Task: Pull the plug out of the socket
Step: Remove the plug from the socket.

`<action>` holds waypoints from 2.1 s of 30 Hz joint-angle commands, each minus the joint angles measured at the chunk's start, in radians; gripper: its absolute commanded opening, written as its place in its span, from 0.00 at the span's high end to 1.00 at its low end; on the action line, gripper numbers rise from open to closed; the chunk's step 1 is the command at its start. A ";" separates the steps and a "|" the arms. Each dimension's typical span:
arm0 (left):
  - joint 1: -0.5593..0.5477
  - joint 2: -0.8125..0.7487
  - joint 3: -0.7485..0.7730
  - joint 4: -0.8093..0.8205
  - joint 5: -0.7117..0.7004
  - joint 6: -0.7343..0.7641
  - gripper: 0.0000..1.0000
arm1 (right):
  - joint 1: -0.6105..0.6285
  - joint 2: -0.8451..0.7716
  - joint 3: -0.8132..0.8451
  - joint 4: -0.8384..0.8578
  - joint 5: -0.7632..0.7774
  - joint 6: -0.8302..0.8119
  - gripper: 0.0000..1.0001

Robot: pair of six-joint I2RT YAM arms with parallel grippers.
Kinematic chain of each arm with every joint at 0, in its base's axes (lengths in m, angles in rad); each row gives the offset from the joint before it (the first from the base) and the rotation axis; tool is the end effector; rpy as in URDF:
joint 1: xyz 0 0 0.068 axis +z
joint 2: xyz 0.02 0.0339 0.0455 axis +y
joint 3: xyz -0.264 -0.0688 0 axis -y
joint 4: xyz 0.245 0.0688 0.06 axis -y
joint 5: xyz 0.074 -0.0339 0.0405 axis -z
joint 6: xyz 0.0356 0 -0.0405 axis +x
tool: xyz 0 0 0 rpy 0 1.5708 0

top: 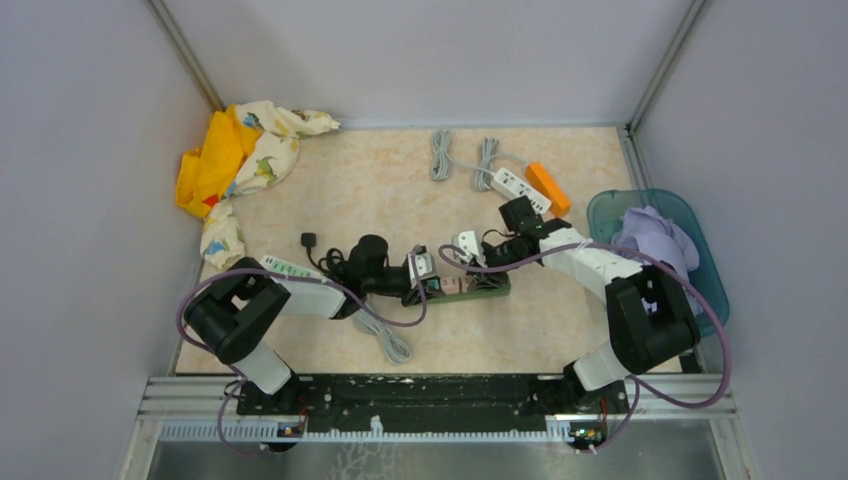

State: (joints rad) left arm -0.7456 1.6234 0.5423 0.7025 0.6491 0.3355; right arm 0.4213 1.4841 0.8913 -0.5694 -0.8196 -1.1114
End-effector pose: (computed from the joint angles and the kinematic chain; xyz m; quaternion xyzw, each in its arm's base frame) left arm 0.2037 -0.2174 0.1513 0.5571 0.5804 -0.3667 0.4672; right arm 0.2384 0.1354 0.1992 -0.6811 0.5910 0.3042 0.3071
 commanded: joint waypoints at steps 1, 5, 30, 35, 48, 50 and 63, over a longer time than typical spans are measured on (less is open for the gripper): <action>-0.003 0.015 0.013 -0.019 0.050 0.005 0.99 | -0.004 -0.033 -0.029 -0.017 -0.116 -0.161 1.00; -0.003 0.018 0.016 -0.024 0.057 0.008 0.99 | 0.054 -0.016 -0.036 0.138 -0.116 0.037 1.00; -0.004 0.027 0.022 -0.042 0.072 0.017 0.99 | 0.049 -0.022 -0.034 0.179 -0.116 0.110 1.00; -0.003 0.019 0.010 -0.029 0.068 0.014 0.99 | 0.024 -0.042 -0.033 0.202 -0.059 0.127 1.00; -0.003 0.021 0.001 -0.015 0.072 0.014 0.99 | 0.010 -0.042 -0.043 0.062 -0.167 -0.055 1.00; -0.003 0.020 0.000 -0.015 0.073 0.013 0.99 | 0.022 -0.040 -0.037 0.115 -0.165 0.014 1.00; 0.007 0.064 0.057 -0.067 0.080 0.002 0.99 | -0.042 -0.071 -0.040 0.120 -0.051 -0.005 1.00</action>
State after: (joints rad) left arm -0.7433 1.6520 0.5636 0.6792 0.6884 0.3412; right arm 0.4053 1.4574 0.8131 -0.4572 -0.8524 -1.0191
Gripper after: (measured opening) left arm 0.375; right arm 0.309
